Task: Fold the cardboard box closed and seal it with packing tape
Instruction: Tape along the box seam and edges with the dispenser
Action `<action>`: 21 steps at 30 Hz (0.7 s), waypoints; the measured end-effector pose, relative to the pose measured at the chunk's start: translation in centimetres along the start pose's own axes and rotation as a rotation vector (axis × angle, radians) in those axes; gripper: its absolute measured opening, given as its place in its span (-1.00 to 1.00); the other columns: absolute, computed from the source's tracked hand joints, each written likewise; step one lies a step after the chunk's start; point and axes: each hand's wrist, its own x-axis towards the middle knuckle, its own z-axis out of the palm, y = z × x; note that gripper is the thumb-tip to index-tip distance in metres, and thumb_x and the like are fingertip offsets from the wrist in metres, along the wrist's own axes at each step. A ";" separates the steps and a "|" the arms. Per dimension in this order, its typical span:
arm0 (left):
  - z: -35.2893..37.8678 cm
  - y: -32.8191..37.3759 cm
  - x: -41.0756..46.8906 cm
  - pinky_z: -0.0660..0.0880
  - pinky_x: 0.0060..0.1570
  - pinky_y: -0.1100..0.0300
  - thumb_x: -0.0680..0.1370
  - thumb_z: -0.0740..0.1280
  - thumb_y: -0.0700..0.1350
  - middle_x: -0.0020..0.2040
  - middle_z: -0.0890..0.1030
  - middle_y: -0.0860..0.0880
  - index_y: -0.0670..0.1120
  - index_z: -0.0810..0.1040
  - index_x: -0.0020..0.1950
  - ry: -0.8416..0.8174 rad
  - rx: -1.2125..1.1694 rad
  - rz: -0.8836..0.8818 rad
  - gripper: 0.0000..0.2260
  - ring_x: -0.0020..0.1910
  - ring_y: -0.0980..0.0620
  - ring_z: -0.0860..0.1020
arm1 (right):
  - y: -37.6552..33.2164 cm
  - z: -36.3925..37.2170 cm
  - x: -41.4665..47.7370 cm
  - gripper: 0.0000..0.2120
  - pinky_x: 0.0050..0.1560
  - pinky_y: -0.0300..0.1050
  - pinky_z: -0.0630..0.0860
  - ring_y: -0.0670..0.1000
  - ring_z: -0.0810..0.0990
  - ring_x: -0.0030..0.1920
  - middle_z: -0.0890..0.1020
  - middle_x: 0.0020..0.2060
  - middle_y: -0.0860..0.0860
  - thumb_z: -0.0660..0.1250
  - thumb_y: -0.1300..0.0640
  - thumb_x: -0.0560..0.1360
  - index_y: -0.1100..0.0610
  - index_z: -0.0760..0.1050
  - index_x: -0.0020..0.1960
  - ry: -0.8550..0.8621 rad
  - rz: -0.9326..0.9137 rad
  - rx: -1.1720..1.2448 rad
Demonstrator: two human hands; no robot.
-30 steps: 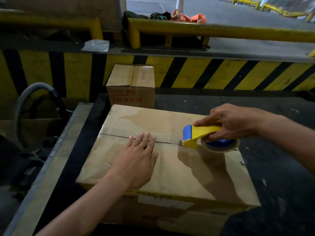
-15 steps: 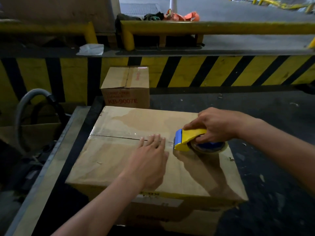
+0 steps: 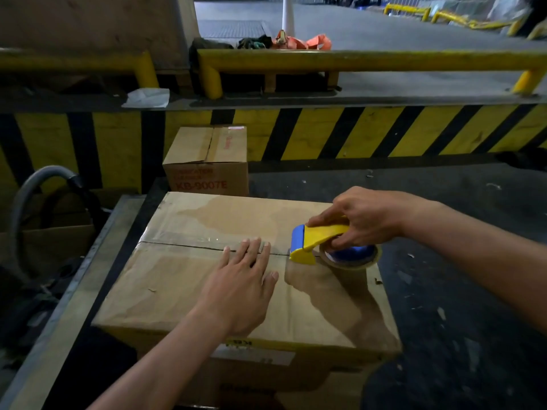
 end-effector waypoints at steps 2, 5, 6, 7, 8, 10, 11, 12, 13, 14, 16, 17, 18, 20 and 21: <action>0.2 -0.1 0.1 -0.20 0.59 -0.06 0.67 -0.25 0.21 0.66 -0.19 -0.01 0.00 -0.24 0.64 0.006 0.000 0.001 -0.41 0.62 0.01 -0.23 | 0.7 -0.1 -0.6 -0.46 -0.25 -0.32 0.25 -0.23 0.36 -0.17 0.28 -0.19 -0.33 0.34 -0.15 0.51 -0.25 0.30 0.46 -0.005 0.009 -0.006; 0.2 -0.1 0.2 -0.21 0.59 -0.04 0.67 -0.25 0.21 0.66 -0.18 -0.02 0.00 -0.23 0.65 0.017 -0.013 -0.003 -0.41 0.62 0.01 -0.23 | 2.2 0.1 -1.4 -0.45 -0.24 -0.30 0.27 -0.21 0.37 -0.15 0.29 -0.17 -0.30 0.33 -0.18 0.51 -0.30 0.27 0.46 0.003 0.021 -0.026; 0.2 0.1 0.2 -0.21 0.59 -0.05 0.67 -0.24 0.21 0.67 -0.18 -0.03 0.00 -0.22 0.65 0.014 -0.011 -0.010 -0.41 0.63 -0.01 -0.23 | 2.6 0.2 -1.5 -0.45 -0.23 -0.29 0.27 -0.19 0.38 -0.14 0.31 -0.16 -0.28 0.32 -0.20 0.50 -0.32 0.26 0.46 0.004 0.025 -0.040; 0.1 0.3 0.2 -0.20 0.59 -0.08 0.67 -0.24 0.21 0.67 -0.18 -0.05 0.01 -0.22 0.65 0.003 -0.009 -0.024 -0.41 0.63 -0.04 -0.23 | 2.9 0.4 -1.6 -0.44 -0.22 -0.28 0.27 -0.17 0.38 -0.12 0.32 -0.14 -0.27 0.32 -0.22 0.50 -0.33 0.24 0.46 0.002 0.027 -0.056; -0.1 0.5 0.2 -0.20 0.59 -0.11 0.67 -0.23 0.22 0.66 -0.19 -0.07 0.03 -0.23 0.65 -0.013 -0.006 -0.051 -0.41 0.63 -0.11 -0.24 | 3.0 0.7 -1.6 -0.44 -0.21 -0.28 0.27 -0.15 0.38 -0.11 0.31 -0.13 -0.26 0.31 -0.23 0.50 -0.34 0.23 0.46 -0.003 0.022 -0.070; -0.8 1.0 0.6 -0.20 0.58 -0.18 0.68 -0.19 0.21 0.66 -0.21 -0.12 0.05 -0.24 0.66 -0.052 0.000 -0.112 -0.41 0.62 -0.22 -0.25 | 2.8 1.2 -1.2 -0.44 -0.20 -0.30 0.27 -0.15 0.36 -0.08 0.28 -0.13 -0.26 0.30 -0.22 0.51 -0.33 0.22 0.47 -0.010 0.003 -0.085; -1.2 1.4 0.8 -0.19 0.58 -0.19 0.68 -0.16 0.18 0.66 -0.20 -0.13 0.02 -0.22 0.66 -0.059 0.030 -0.117 -0.42 0.62 -0.22 -0.24 | 2.7 1.3 -1.0 -0.44 -0.21 -0.32 0.27 -0.16 0.35 -0.08 0.27 -0.14 -0.26 0.30 -0.21 0.51 -0.31 0.22 0.47 -0.008 -0.008 -0.096; -1.5 1.9 1.2 -0.17 0.58 -0.20 0.70 -0.14 0.13 0.66 -0.18 -0.15 -0.02 -0.20 0.66 -0.039 0.079 -0.088 -0.43 0.62 -0.20 -0.23 | 2.6 1.4 -0.7 -0.45 -0.22 -0.33 0.25 -0.17 0.34 -0.11 0.26 -0.15 -0.27 0.30 -0.20 0.52 -0.31 0.22 0.47 -0.002 -0.016 -0.107; -1.6 2.6 1.6 -0.16 0.59 -0.18 0.71 -0.12 0.09 0.67 -0.17 -0.15 -0.06 -0.19 0.66 -0.019 0.117 -0.034 -0.44 0.63 -0.17 -0.21 | 2.6 1.3 -0.5 -0.45 -0.24 -0.33 0.24 -0.19 0.33 -0.14 0.25 -0.17 -0.28 0.30 -0.20 0.52 -0.30 0.22 0.47 0.002 -0.024 -0.113; -1.5 3.3 1.9 -0.16 0.59 -0.15 0.72 -0.11 0.06 0.67 -0.16 -0.13 -0.07 -0.18 0.66 -0.010 0.114 0.027 -0.45 0.64 -0.13 -0.20 | 2.7 1.3 -0.3 -0.45 -0.25 -0.33 0.23 -0.22 0.32 -0.16 0.24 -0.17 -0.30 0.30 -0.19 0.52 -0.30 0.23 0.47 0.004 -0.028 -0.115; -0.8 4.5 2.4 -0.18 0.60 -0.09 0.72 -0.15 0.09 0.67 -0.16 -0.07 -0.04 -0.19 0.66 -0.009 0.037 0.093 -0.47 0.63 -0.05 -0.20 | 2.9 1.3 -0.3 -0.45 -0.25 -0.33 0.23 -0.26 0.30 -0.17 0.23 -0.18 -0.32 0.30 -0.18 0.53 -0.29 0.23 0.48 0.006 -0.034 -0.116; -0.4 4.8 2.6 -0.17 0.60 -0.09 0.72 -0.18 0.12 0.67 -0.16 -0.03 -0.02 -0.19 0.66 -0.010 -0.004 0.099 -0.47 0.63 -0.02 -0.22 | 3.0 1.3 -0.3 -0.45 -0.25 -0.34 0.23 -0.27 0.30 -0.18 0.23 -0.18 -0.32 0.30 -0.18 0.53 -0.28 0.24 0.48 0.006 -0.037 -0.116; 0.0 4.8 2.5 -0.16 0.60 -0.09 0.71 -0.21 0.15 0.67 -0.17 0.00 -0.01 -0.19 0.66 -0.006 -0.030 0.095 -0.46 0.63 0.01 -0.23 | 3.0 1.4 -0.4 -0.45 -0.25 -0.34 0.23 -0.28 0.29 -0.18 0.22 -0.19 -0.33 0.30 -0.17 0.53 -0.27 0.24 0.48 0.004 -0.042 -0.116; 0.5 4.5 2.5 -0.16 0.60 -0.07 0.70 -0.24 0.17 0.66 -0.18 0.03 0.01 -0.20 0.66 0.005 -0.043 0.087 -0.45 0.62 0.04 -0.25 | 3.2 1.2 -0.5 -0.46 -0.26 -0.34 0.23 -0.29 0.30 -0.18 0.22 -0.20 -0.34 0.31 -0.15 0.53 -0.25 0.25 0.48 0.000 -0.043 -0.098; 0.5 4.3 2.4 -0.17 0.60 -0.06 0.69 -0.25 0.17 0.66 -0.19 0.03 0.02 -0.20 0.65 0.002 -0.043 0.085 -0.45 0.62 0.05 -0.26 | 3.4 1.1 -0.8 -0.46 -0.25 -0.33 0.24 -0.29 0.31 -0.18 0.24 -0.20 -0.34 0.32 -0.15 0.53 -0.25 0.26 0.47 0.002 -0.041 -0.081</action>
